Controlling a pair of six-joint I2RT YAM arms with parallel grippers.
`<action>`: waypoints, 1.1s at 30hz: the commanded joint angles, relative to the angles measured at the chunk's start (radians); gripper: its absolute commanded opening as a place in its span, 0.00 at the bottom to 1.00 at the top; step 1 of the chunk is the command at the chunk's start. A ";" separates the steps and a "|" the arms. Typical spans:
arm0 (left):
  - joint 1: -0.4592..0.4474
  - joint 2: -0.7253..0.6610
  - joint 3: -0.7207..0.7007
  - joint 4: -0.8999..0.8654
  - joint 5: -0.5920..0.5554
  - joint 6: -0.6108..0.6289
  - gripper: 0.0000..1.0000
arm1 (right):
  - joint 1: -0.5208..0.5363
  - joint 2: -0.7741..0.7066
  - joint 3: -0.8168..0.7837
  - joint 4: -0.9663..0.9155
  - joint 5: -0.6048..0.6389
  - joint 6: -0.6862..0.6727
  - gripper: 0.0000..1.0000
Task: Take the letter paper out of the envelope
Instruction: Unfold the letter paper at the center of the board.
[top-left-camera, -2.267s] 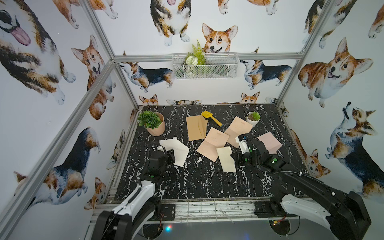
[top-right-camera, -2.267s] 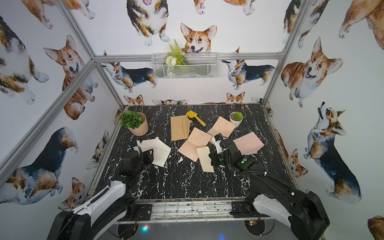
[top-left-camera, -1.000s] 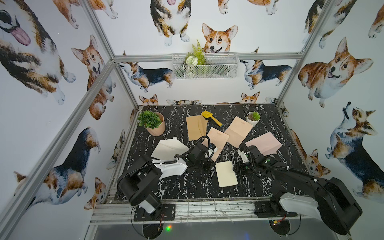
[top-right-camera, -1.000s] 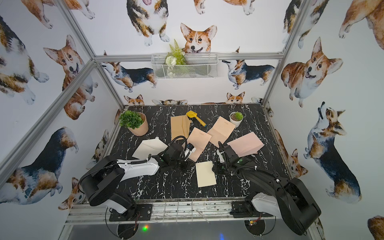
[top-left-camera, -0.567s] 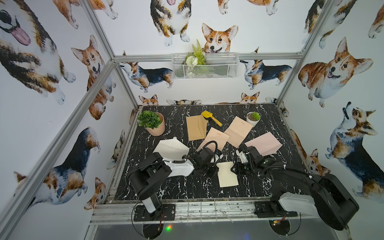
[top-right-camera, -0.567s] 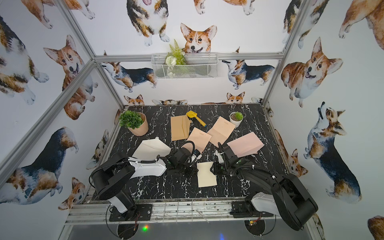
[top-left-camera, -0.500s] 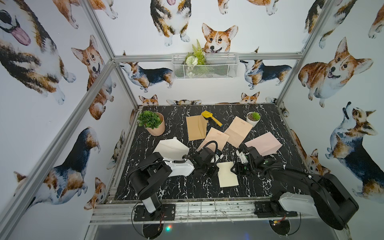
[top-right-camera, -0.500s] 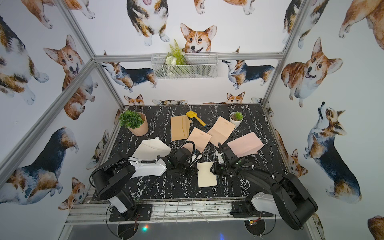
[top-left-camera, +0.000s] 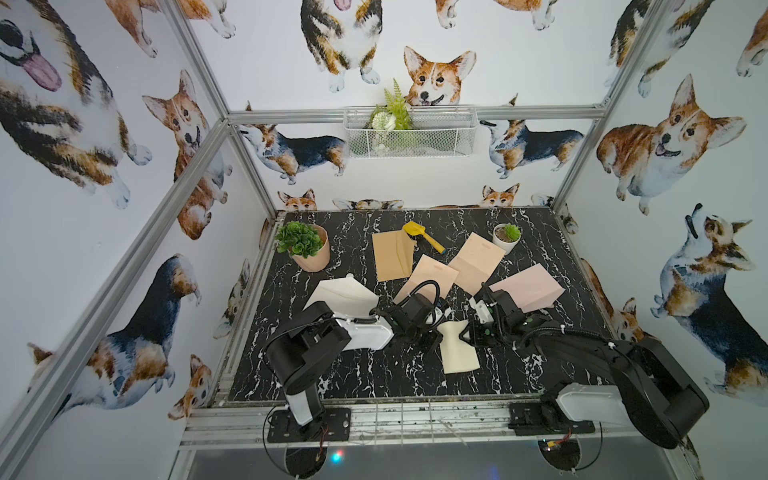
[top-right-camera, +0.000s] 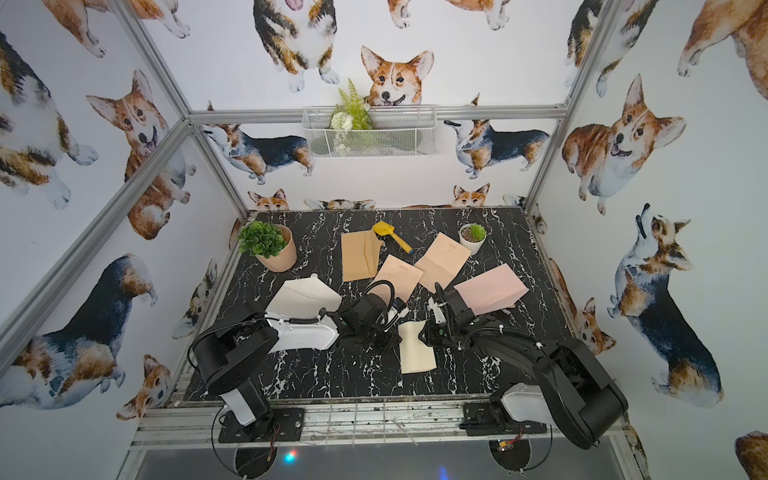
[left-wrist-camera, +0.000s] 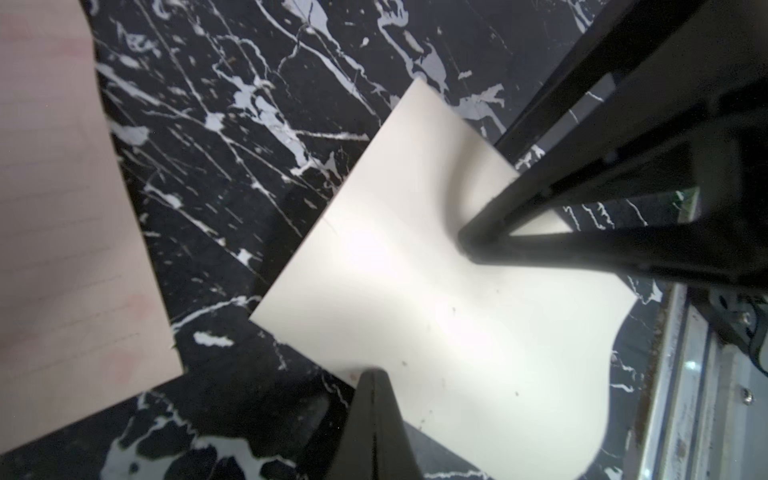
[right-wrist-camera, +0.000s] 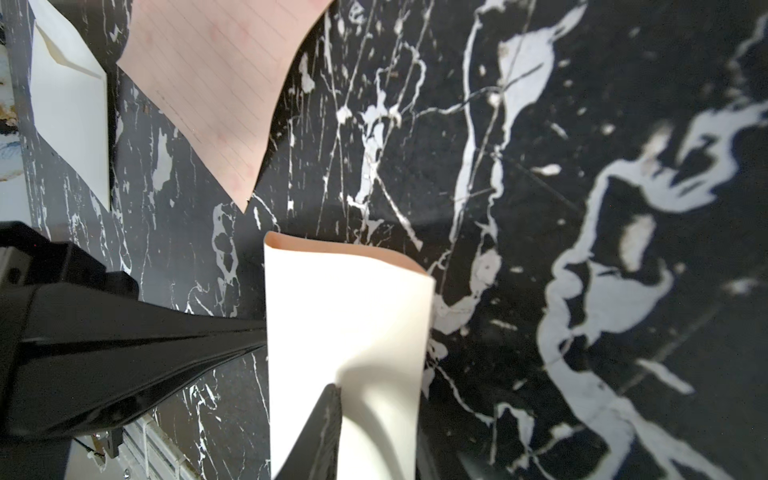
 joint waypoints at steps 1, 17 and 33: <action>0.000 0.011 -0.003 -0.103 -0.025 0.019 0.03 | 0.002 -0.006 0.005 0.046 -0.035 0.031 0.26; -0.002 -0.061 -0.043 -0.089 -0.105 0.009 0.00 | -0.020 -0.068 0.014 -0.093 0.034 -0.033 0.41; -0.001 -0.045 -0.027 -0.100 -0.071 0.006 0.00 | -0.089 -0.227 -0.040 -0.204 -0.005 -0.015 0.41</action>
